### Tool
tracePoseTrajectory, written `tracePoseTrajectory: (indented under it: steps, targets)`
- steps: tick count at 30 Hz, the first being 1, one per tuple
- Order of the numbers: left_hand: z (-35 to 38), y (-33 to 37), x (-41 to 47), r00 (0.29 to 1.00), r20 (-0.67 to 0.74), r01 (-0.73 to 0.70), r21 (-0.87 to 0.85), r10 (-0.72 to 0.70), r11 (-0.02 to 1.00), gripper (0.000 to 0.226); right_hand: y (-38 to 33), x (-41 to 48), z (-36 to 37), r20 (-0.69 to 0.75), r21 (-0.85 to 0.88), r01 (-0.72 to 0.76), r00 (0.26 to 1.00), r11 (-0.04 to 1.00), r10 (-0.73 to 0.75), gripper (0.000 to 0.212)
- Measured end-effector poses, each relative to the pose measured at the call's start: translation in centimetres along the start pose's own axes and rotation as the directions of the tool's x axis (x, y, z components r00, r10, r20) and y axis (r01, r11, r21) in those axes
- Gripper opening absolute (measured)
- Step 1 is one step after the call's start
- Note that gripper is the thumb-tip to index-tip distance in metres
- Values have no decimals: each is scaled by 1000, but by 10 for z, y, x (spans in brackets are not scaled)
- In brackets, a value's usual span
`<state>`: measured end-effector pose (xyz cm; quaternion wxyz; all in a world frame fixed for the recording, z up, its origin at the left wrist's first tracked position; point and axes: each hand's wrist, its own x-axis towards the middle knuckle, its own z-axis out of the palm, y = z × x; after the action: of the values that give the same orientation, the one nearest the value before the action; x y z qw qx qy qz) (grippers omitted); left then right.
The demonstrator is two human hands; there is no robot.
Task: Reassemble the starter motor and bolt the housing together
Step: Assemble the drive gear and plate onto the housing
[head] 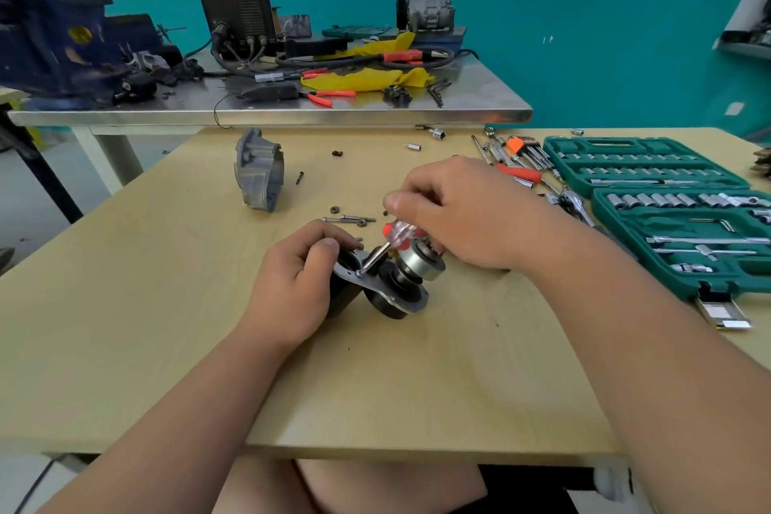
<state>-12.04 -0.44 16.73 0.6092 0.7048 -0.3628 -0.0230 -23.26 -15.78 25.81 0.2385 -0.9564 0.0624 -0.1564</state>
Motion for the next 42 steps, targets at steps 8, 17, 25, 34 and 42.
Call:
tracePoseTrajectory:
  steps: [8, 17, 25, 34, 42]
  targets:
    - [3, 3, 2, 996, -22, 88, -32, -89, 996, 26, -2, 4, -16, 294, -13, -65, 953, 998, 66, 18]
    - [8, 6, 5, 986, -77, 144, -36, -147, 989, 19, 1, 18, -8, 185, -166, -27, 981, 986, 58, 23]
    - [14, 8, 5, 981, -79, 174, -51, -178, 983, 20, 0, 28, -11, 211, -204, -34, 974, 978, 78, 39]
    - [14, 11, 3, 979, -74, 186, -55, -190, 981, 22, -2, 26, -12, 232, -219, -65, 966, 973, 117, 47]
    - [13, 12, 1, 979, -77, 184, -47, -187, 982, 22, -4, 23, -12, 239, -156, -127, 957, 979, 162, 44]
